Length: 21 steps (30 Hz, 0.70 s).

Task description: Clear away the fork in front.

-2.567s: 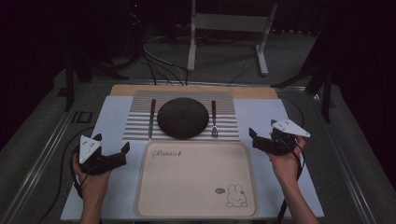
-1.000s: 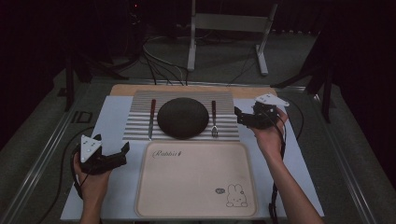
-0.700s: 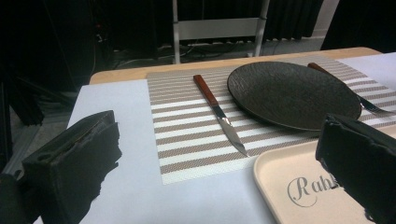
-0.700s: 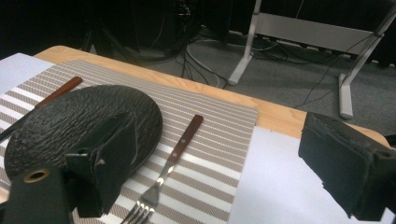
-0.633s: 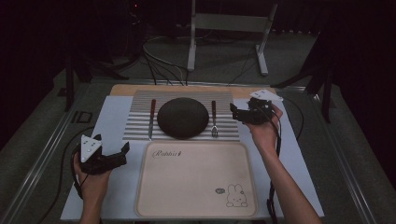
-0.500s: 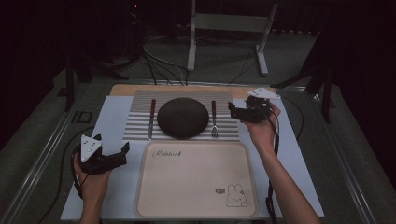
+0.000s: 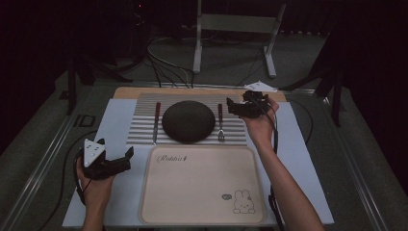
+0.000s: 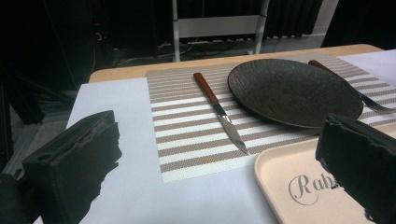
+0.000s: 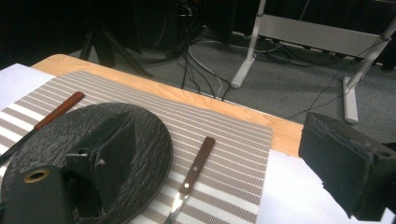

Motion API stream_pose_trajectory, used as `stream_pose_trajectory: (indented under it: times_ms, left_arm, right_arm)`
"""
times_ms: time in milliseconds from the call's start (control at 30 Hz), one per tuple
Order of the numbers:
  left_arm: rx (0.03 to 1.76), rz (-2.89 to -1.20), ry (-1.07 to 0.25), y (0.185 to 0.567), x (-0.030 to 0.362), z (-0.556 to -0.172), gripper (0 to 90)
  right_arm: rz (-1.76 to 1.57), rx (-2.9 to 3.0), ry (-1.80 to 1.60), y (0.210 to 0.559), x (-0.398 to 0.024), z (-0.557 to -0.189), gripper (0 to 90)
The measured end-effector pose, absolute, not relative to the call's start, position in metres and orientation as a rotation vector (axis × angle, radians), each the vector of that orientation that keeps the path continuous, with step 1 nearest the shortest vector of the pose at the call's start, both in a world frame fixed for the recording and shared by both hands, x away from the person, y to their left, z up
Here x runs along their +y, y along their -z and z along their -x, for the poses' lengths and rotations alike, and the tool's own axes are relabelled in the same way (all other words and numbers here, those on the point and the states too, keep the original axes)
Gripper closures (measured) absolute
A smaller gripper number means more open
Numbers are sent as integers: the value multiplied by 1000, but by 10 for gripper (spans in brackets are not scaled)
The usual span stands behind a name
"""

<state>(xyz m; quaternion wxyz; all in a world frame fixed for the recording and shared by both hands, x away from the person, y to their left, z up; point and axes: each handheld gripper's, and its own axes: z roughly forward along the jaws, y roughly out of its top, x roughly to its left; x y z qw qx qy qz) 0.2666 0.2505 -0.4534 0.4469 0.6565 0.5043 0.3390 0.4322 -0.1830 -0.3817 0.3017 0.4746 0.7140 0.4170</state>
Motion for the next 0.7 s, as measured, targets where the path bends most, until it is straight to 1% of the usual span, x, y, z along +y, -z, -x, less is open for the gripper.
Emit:
stream_pose_trajectory:
  times_ms: [333,700]
  left_arm:
    - [1248,-1633,-838,454,250,-268,3]
    - [1246,-1636,-835,454,249,-268,3]
  right_arm:
    - [-1297,1891,-1071,385,-174,-451,114]
    - [-1376,1945,-976,414,-163,-475,114]
